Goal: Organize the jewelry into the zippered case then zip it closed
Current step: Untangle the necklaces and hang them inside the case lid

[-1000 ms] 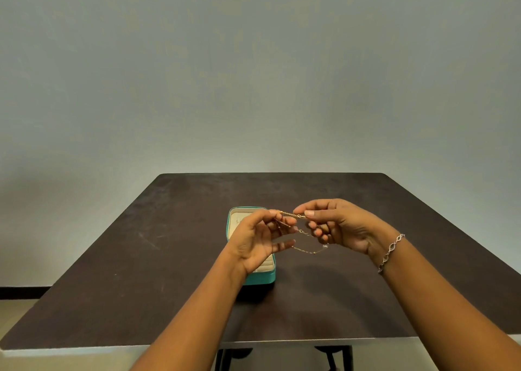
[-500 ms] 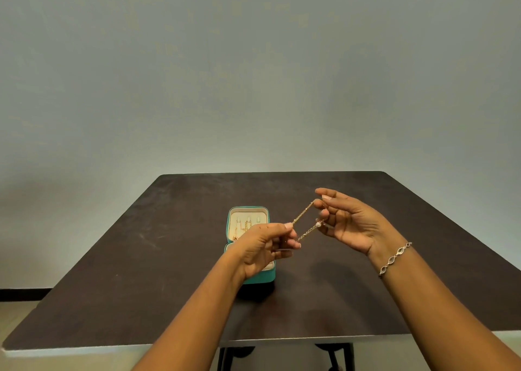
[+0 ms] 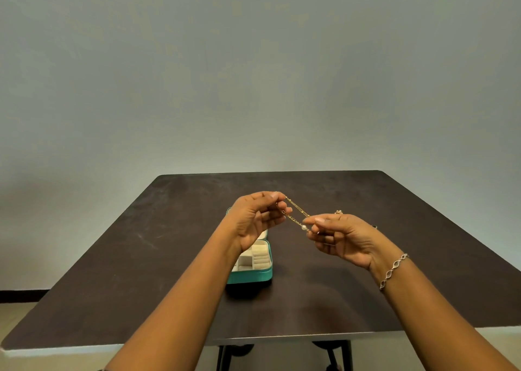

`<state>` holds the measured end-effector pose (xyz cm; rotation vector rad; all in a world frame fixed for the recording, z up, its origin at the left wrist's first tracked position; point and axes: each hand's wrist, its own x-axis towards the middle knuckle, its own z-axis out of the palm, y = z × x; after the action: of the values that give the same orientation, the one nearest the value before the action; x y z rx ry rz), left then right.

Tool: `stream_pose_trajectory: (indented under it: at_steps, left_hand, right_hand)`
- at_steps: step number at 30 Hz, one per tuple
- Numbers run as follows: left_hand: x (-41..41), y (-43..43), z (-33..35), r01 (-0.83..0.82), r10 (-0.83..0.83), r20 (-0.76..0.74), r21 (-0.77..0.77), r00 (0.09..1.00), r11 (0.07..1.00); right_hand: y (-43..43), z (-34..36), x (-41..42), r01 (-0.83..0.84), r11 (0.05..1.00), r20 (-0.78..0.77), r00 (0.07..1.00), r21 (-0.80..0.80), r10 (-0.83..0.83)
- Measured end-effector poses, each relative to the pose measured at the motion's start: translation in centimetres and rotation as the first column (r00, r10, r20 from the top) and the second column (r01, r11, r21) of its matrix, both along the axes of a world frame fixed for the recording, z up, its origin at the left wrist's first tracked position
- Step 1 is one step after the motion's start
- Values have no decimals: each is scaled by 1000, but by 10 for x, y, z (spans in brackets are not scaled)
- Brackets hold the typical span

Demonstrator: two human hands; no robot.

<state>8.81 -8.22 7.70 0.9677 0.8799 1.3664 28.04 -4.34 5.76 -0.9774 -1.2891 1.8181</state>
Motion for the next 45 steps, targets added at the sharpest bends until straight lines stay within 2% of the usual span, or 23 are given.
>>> stream_pose_trajectory:
  at_steps: [6, 10, 21, 26, 30, 38, 41, 43, 45]
  left_hand:
    - [1, -2, 1, -27, 25, -40, -40, 999, 999]
    - [3, -3, -6, -5, 0, -82, -61, 997, 998]
    - [4, -4, -8, -17, 13, -242, -14, 970, 1000]
    - [2, -5, -9, -26, 23, -255, -10, 967, 1000]
    - [-2, -5, -10, -38, 35, -245, -7, 969, 999]
    - [-9, -2, -23, -27, 22, -211, -20, 977, 999]
    - [-14, 1, -31, -34, 28, -241, -20, 970, 999]
    - [-20, 4, -38, -90, 86, -308, 2, 947, 996]
    - [-30, 9, -49, -234, 236, -383, 53, 893, 971]
  right_hand:
    - [-6, 6, -2, -68, 997, 75, 995, 35, 66]
    - [-8, 12, -3, -118, 985, 175, 980, 122, 96]
    - [-5, 23, -9, -244, 947, 367, 917, 210, 155]
    - [-5, 31, -18, -259, 922, 449, 887, 288, 109]
    - [-2, 35, -22, -236, 919, 427, 900, 317, 85]
    - [2, 44, -32, -236, 897, 476, 879, 375, 33]
    - [4, 50, -36, -259, 889, 495, 868, 378, 43]
    - [7, 53, -38, -280, 882, 501, 863, 380, 58]
    - [10, 55, -40, -279, 882, 495, 867, 380, 61]
